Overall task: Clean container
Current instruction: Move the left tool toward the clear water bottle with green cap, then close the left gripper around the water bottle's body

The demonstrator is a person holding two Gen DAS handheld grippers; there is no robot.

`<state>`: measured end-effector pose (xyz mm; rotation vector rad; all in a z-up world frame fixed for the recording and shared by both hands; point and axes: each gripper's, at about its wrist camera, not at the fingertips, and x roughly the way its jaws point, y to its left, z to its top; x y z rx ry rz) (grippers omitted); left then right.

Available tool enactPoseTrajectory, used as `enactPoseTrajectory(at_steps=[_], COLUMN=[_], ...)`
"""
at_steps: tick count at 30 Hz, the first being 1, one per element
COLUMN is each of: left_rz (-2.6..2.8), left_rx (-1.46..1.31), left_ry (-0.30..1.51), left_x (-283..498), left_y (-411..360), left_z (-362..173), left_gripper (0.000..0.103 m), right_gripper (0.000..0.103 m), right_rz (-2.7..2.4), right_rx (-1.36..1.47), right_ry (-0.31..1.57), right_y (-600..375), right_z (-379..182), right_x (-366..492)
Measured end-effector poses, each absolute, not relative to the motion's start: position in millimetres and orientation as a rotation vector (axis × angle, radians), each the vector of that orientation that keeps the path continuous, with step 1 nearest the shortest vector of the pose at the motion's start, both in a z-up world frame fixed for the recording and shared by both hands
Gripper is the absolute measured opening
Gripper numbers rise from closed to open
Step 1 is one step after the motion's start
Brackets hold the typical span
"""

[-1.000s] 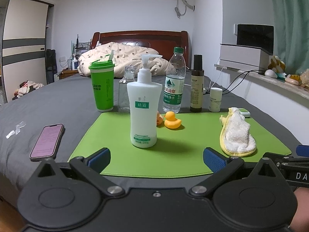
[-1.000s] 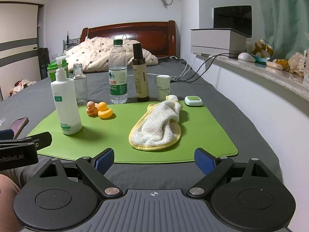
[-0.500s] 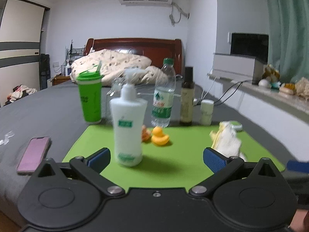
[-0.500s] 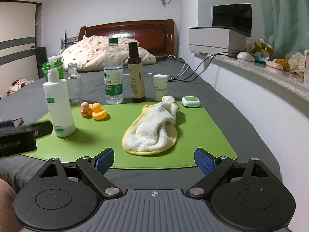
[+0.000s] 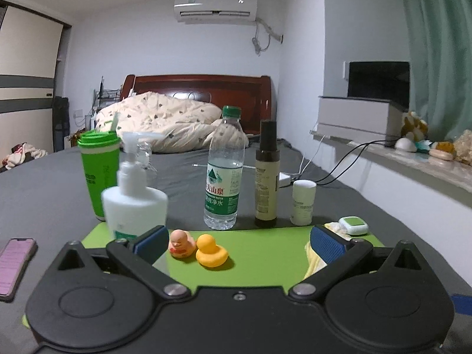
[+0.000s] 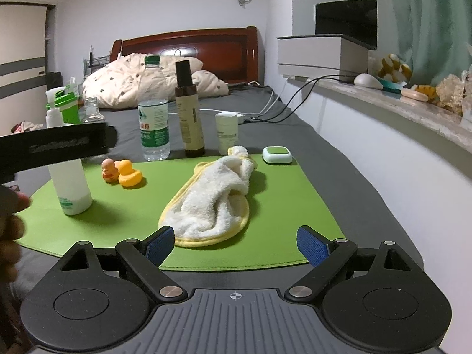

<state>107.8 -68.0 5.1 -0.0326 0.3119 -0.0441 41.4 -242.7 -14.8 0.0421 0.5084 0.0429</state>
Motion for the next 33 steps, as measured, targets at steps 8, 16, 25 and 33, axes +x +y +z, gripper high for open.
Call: enactPoseTrajectory(at_steps=[8, 16, 25, 33], left_rz=[-0.007, 0.01, 0.059, 0.036], left_rx=[-0.035, -0.021, -0.043, -0.062], left_ry=[0.372, 0.399, 0.439, 0.416], left_x=[145.5, 166.8, 190.1, 206.2], left_y=[-74.9, -72.5, -81.1, -92.0], left_z=[-12.9, -25.6, -31.0, -10.3], left_gripper=[0.103, 0.103, 0.103, 0.103], right_gripper=[0.091, 0.091, 0.091, 0.091], right_rz=[0.041, 0.038, 0.027, 0.027], right_rx=[0.058, 0.063, 0.073, 0.077], right_ry=[0.523, 0.52, 0.495, 0.469], right_y=[-252.6, -254.7, -264.9, -274.3], right_z=[-20.7, -21.9, -18.5, -14.2], right_x=[53.3, 65.3, 73.5, 78.9])
